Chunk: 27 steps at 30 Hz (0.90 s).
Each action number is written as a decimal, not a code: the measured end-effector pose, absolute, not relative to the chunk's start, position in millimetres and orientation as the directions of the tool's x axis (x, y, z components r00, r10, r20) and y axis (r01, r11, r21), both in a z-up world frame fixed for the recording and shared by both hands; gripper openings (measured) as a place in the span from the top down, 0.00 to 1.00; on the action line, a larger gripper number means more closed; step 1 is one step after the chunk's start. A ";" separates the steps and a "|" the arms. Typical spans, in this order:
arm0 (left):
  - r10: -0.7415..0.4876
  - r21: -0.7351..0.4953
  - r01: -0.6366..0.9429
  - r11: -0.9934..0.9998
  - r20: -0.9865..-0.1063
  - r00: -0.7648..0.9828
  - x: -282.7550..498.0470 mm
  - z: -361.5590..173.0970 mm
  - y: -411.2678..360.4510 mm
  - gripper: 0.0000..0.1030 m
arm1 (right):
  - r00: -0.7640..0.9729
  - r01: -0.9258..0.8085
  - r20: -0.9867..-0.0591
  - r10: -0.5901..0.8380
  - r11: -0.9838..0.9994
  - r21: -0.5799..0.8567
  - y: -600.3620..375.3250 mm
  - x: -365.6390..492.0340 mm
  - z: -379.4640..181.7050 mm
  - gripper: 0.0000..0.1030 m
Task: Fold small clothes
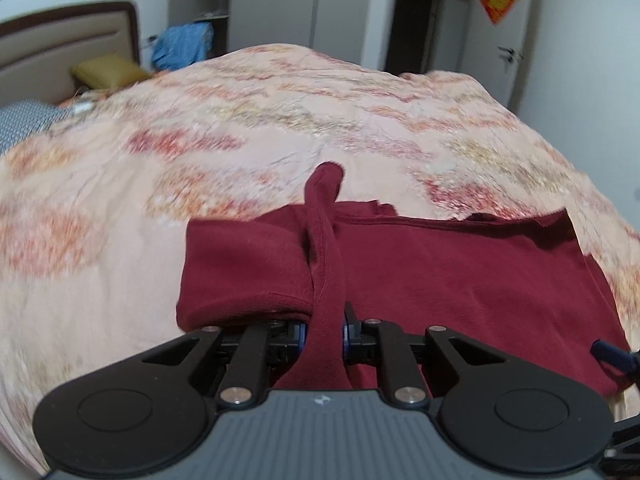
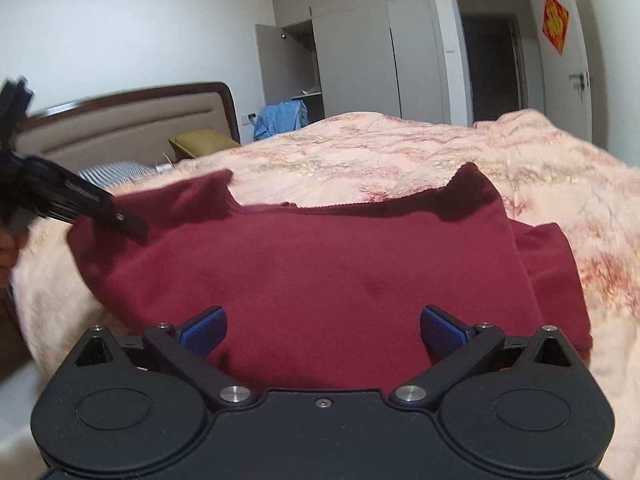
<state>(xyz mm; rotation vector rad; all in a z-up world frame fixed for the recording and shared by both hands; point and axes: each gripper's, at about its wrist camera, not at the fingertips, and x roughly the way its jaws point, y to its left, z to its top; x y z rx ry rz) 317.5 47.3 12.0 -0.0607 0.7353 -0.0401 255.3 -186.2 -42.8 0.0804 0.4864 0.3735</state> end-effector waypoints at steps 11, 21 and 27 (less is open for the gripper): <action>-0.262 -0.099 0.259 0.961 -0.631 0.730 326.5 66.6 -40.2 0.84 | 0.848 -0.236 -0.450 0.280 0.960 0.151 -239.6 219.4 -33.6 0.00; -0.466 -0.187 0.475 0.860 -0.668 0.580 329.1 13.8 -135.5 0.81 | 0.845 -0.099 -0.512 0.151 0.987 0.126 -284.2 172.4 -49.5 0.00; -0.514 -0.254 0.477 0.841 -0.650 0.560 324.6 4.5 -124.1 0.64 | 0.832 -0.092 -0.531 0.161 0.984 0.155 -283.7 172.3 -56.1 0.00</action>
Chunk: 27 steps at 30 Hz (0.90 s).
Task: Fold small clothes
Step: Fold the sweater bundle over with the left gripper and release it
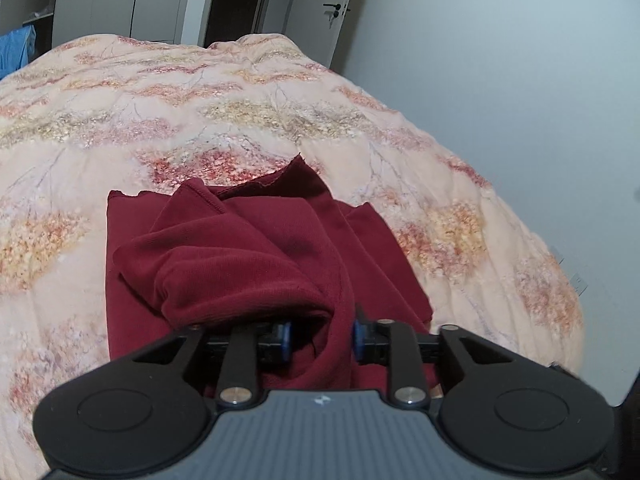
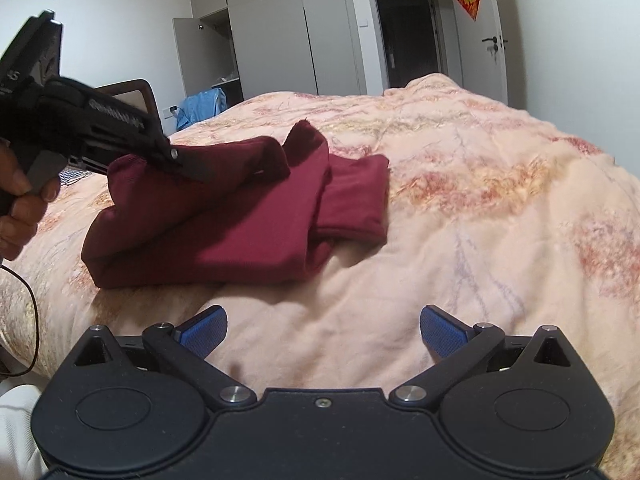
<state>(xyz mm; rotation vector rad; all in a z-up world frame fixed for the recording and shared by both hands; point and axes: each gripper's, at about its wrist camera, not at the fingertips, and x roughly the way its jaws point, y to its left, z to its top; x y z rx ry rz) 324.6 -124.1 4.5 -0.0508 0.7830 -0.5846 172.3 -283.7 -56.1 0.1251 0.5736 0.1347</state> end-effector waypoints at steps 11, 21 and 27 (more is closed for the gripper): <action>-0.622 -0.305 0.558 0.771 -0.546 0.561 285.4 22.1 -91.1 0.20 | 0.837 -0.225 -0.460 0.296 0.953 0.203 -271.5 172.2 -40.8 0.00; -0.424 -0.335 0.274 0.901 -0.557 0.714 253.7 2.4 -11.7 0.01 | 0.784 -0.381 -0.395 0.479 0.874 0.302 -256.8 193.9 -21.6 0.00; -0.285 -0.333 0.085 0.939 -0.617 0.734 270.5 -18.4 14.9 0.00 | 0.718 -0.402 -0.342 0.606 0.763 0.507 -263.5 262.4 -11.7 0.00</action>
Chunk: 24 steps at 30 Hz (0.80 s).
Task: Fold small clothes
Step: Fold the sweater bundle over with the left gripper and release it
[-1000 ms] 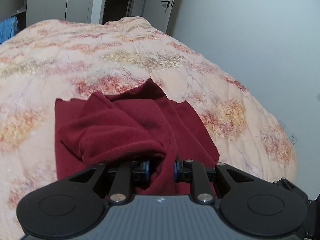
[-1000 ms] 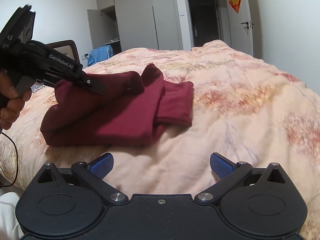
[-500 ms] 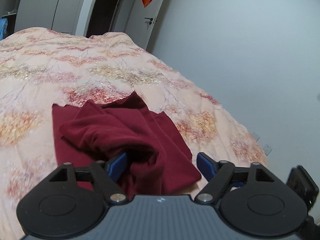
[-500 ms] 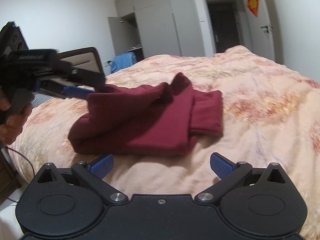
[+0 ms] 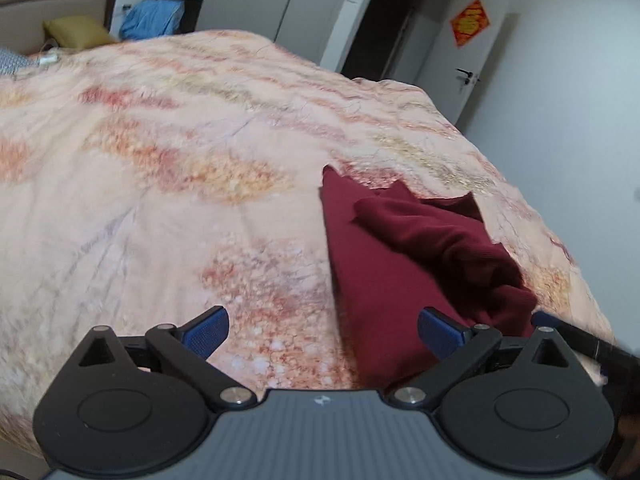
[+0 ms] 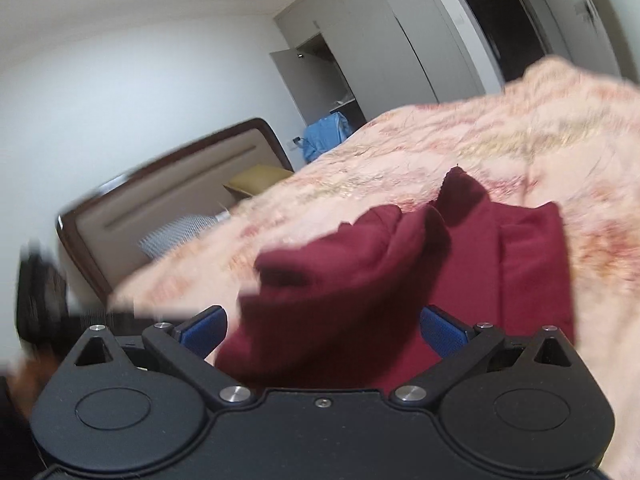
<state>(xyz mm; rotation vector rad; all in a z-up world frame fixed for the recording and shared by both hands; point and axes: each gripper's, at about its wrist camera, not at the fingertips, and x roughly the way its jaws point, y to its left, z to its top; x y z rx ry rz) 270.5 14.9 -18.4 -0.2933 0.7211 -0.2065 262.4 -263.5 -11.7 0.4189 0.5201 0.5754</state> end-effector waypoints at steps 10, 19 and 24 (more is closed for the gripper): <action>-0.331 -0.381 0.090 0.920 -0.637 0.696 290.0 -57.7 -1.6 0.00 | 0.647 -0.241 -0.332 0.686 0.597 0.765 -280.8 397.4 -34.6 0.00; -0.316 -0.365 0.086 0.927 -0.637 0.703 291.7 -61.3 -10.3 0.00 | 0.763 -0.385 -0.192 0.618 0.671 0.633 -288.4 402.8 20.1 0.01; -0.318 -0.372 0.082 0.924 -0.637 0.702 290.2 -59.9 -8.5 0.00 | 0.769 -0.419 -0.331 0.548 0.822 0.387 -276.9 348.3 13.1 0.01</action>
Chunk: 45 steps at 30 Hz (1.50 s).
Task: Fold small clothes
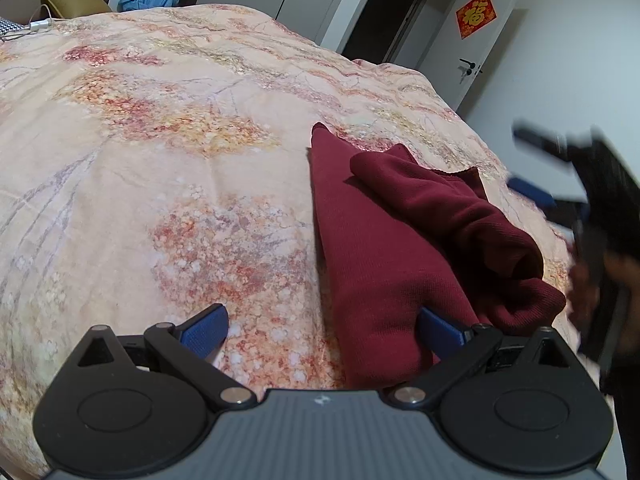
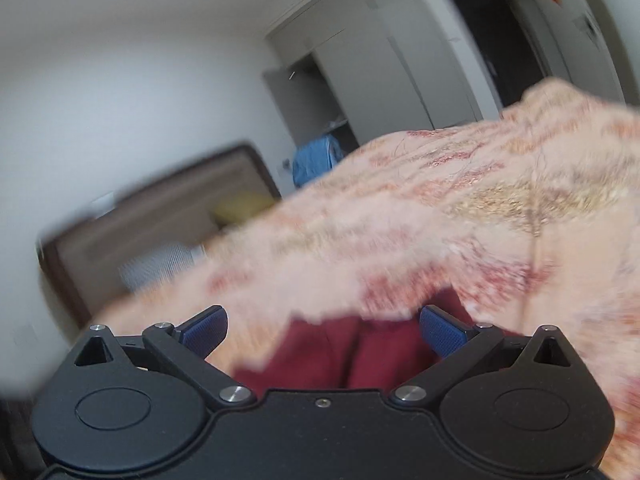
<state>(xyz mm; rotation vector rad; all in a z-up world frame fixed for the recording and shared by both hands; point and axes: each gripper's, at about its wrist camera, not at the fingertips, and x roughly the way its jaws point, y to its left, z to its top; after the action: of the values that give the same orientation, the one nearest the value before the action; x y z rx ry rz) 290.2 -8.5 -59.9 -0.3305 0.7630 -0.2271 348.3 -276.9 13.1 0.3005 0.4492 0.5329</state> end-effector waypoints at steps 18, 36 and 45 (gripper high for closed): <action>-0.238 -0.378 -0.044 0.925 -0.666 0.707 263.8 -46.4 11.5 0.00 | 0.897 -0.234 -0.388 0.212 0.972 -0.011 -212.8 283.0 2.4 0.03; -0.264 -0.395 -0.024 0.919 -0.659 0.704 264.3 -52.4 6.2 0.00 | 0.784 -0.235 -0.396 0.479 0.818 0.525 -254.1 221.8 -20.5 0.01; -0.274 -0.427 -0.029 0.904 -0.628 0.729 262.9 -50.4 8.2 0.00 | 0.783 -0.195 -0.351 0.513 0.739 0.645 -241.5 252.5 -36.2 0.03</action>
<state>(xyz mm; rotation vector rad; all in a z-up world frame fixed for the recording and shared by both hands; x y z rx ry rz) 262.9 8.2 -50.4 -0.4313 0.7474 -0.1397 252.5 -241.5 -36.2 0.6268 0.5458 0.4104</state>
